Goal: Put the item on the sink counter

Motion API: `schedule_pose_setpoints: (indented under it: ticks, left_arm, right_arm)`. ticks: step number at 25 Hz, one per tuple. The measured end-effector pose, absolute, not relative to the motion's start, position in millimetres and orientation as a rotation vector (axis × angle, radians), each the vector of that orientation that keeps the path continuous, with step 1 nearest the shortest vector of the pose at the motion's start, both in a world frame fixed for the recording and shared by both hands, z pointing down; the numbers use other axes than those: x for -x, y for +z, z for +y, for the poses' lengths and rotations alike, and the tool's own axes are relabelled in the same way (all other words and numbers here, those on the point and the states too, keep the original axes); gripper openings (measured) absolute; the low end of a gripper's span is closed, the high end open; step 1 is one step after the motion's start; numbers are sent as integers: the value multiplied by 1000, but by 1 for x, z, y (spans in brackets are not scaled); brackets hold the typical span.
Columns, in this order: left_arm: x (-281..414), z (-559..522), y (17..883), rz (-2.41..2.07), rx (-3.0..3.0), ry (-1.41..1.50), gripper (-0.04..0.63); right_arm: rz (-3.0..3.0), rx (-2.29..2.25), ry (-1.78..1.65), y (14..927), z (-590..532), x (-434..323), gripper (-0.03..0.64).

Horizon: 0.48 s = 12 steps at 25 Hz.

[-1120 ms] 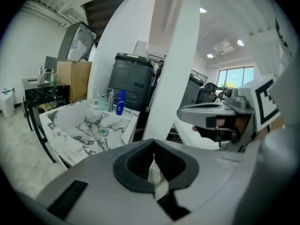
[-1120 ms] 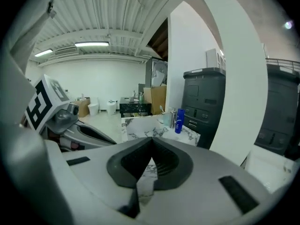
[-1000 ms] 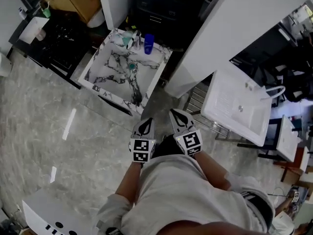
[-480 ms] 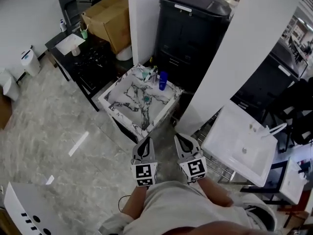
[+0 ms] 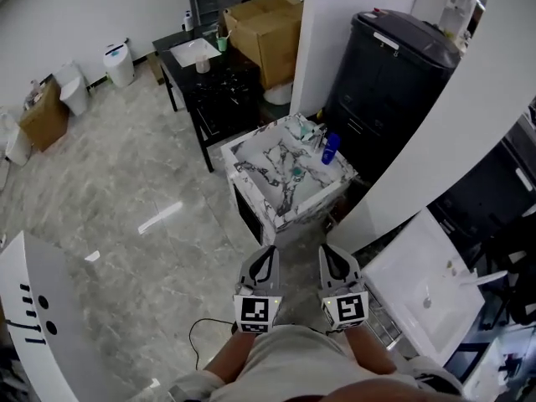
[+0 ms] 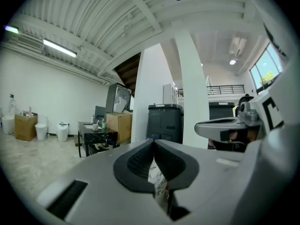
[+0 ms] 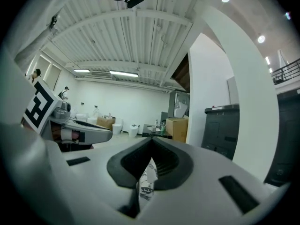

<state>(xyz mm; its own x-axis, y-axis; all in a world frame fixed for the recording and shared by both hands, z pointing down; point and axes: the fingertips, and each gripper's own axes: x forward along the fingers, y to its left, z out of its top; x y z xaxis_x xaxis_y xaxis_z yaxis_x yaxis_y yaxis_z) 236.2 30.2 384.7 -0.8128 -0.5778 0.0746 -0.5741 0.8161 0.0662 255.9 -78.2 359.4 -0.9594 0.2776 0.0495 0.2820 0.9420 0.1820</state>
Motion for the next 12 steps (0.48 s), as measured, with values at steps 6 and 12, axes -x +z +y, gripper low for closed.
schedule_pose_setpoints:
  ticks: [6,12]
  left_arm:
    - [-251,50,385,-2924,-833,-19,11]
    - [-258,53,388,-2905,-813,8,11]
  right_arm:
    - [-3045,533,-239,370,-59,-264,5]
    - [-3033,556,-198,376,-55,-269,5]
